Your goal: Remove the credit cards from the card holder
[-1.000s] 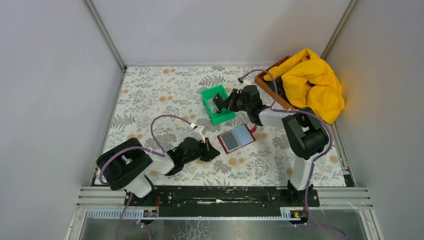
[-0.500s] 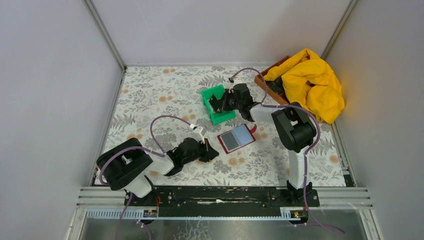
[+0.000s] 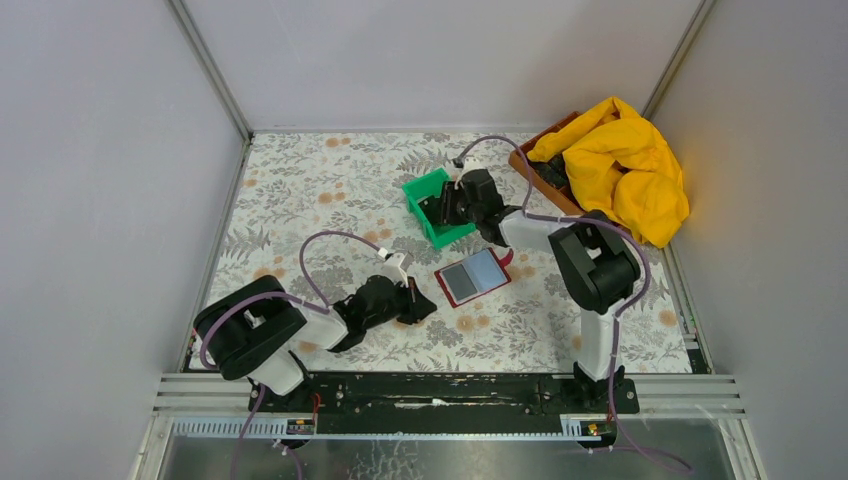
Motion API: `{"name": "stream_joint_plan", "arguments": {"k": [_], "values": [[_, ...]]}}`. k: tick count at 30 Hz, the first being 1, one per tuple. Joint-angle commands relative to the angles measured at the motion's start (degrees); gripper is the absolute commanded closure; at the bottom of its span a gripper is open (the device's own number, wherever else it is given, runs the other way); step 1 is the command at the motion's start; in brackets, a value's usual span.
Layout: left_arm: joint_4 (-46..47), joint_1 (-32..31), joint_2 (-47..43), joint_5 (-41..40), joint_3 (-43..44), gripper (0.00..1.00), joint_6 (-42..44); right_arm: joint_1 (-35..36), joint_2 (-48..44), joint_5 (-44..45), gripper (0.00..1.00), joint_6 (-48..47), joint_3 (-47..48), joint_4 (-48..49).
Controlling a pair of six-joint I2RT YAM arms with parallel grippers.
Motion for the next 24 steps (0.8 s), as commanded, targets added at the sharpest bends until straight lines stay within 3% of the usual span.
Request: {"name": "stream_joint_plan", "arguments": {"k": [1, 6, 11, 14, 18, 24], "values": [[2.6, 0.2, 0.9, 0.3, 0.2, 1.00, 0.8, 1.8, -8.8, 5.0, 0.60, -3.9, -1.4, 0.4], [3.5, 0.3, 1.4, 1.1, 0.4, 1.00, 0.3, 3.0, -15.7, 8.0, 0.60, -5.5, -6.6, 0.2], [2.7, 0.3, 1.2, 2.8, 1.8, 1.00, 1.0, 3.1, -26.5, 11.7, 0.64, -3.3, -17.6, 2.7], [2.7, 0.2, 0.6, 3.0, 2.3, 1.00, 1.2, 3.1, -32.9, 14.8, 0.73, -1.3, -25.4, 3.8], [2.1, 0.2, 0.2, 3.2, 3.2, 1.00, 1.6, 2.8, -39.8, 20.3, 0.99, 0.8, -33.7, 3.2], [2.8, 0.2, 1.3, 3.8, 4.7, 0.98, 1.0, 0.6, -40.9, 21.8, 1.00, 2.2, -36.8, -4.1]]}}
